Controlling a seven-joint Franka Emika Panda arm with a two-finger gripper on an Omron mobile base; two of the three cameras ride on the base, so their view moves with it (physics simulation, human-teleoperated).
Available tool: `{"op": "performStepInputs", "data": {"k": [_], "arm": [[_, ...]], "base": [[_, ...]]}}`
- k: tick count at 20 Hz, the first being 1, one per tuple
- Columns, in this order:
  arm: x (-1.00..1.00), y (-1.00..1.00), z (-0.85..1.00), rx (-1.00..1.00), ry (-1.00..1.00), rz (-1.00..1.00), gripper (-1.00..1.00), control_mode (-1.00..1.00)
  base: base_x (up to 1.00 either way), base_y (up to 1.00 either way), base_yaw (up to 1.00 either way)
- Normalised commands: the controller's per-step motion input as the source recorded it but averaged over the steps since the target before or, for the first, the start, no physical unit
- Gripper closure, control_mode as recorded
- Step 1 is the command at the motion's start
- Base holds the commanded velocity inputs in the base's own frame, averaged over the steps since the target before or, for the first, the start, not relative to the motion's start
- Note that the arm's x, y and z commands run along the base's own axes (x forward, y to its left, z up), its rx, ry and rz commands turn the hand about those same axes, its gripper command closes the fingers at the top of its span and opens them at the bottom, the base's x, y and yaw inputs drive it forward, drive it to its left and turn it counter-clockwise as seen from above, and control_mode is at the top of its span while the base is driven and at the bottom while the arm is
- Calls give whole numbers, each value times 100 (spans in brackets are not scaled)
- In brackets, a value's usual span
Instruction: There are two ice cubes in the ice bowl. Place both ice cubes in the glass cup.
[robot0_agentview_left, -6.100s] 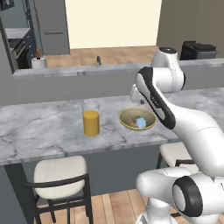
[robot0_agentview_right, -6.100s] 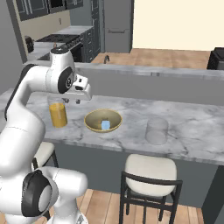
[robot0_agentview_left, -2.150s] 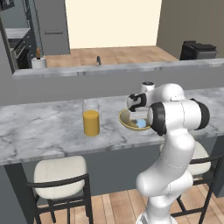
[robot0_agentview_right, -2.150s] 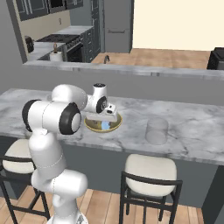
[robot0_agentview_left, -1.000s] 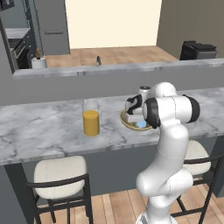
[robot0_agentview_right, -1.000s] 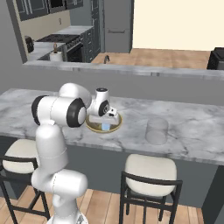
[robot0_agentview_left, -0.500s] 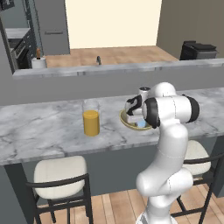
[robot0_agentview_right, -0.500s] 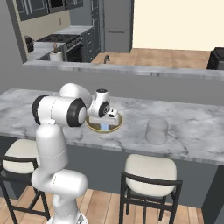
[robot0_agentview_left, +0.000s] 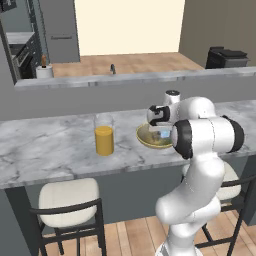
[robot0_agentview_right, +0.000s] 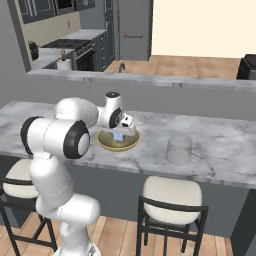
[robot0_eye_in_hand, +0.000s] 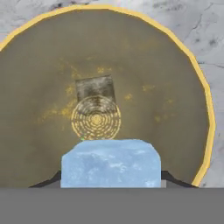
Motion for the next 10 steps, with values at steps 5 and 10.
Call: {"op": "performStepInputs", "data": {"k": [5, 10], "arm": [[-56, -13, 87, 0, -4, -19, 100, -100], [-90, -40, 59, 0, 0, -22, 100, -100]], "base": [[0, 0, 0], [0, 0, 0]]}}
